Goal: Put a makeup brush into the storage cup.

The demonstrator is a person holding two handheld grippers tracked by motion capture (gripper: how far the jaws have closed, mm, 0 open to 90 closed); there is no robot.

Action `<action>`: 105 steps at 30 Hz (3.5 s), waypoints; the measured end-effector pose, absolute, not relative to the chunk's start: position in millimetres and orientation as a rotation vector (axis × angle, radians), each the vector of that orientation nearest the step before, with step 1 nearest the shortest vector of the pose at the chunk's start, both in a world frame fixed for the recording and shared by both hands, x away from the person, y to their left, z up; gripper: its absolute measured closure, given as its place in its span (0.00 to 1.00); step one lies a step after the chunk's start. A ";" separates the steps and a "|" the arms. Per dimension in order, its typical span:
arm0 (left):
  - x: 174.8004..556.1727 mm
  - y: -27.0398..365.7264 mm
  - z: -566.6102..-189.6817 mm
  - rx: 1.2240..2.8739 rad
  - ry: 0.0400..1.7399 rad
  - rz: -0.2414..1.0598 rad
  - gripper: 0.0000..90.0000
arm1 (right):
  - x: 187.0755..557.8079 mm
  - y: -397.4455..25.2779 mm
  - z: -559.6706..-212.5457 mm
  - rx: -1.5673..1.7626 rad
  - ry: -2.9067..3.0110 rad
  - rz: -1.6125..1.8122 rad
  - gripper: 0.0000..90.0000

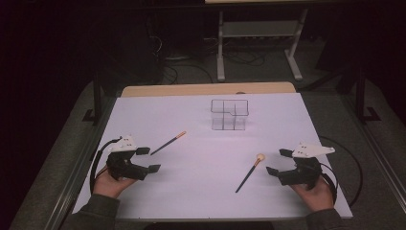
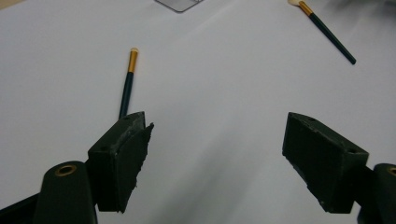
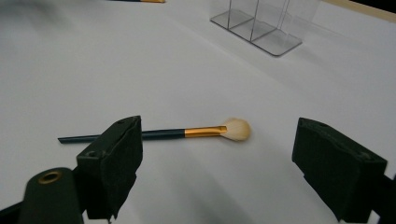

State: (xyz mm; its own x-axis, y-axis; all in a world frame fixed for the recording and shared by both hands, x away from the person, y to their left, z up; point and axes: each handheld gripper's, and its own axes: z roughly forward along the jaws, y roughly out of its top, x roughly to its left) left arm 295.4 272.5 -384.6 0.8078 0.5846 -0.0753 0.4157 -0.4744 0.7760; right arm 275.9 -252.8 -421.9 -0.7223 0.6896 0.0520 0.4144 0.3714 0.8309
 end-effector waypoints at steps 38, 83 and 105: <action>395.7 244.0 -368.4 2.391 0.729 0.201 0.46 | 276.7 -247.6 -419.7 0.937 2.355 1.271 0.17; 436.5 209.7 -416.2 2.610 0.841 0.119 0.81 | 276.6 -247.4 -416.6 0.900 2.358 1.265 0.16; 435.6 201.9 -418.4 2.700 0.838 0.182 0.93 | 277.4 -247.3 -416.3 0.896 2.354 1.262 0.16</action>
State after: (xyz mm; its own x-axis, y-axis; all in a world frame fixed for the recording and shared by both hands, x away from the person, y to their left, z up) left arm 435.6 201.9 -418.4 0.8209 0.5703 0.0298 0.5311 -0.7816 0.3270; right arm 277.4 -247.3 -416.3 -0.7507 0.6605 0.0113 0.3752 0.4123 0.8302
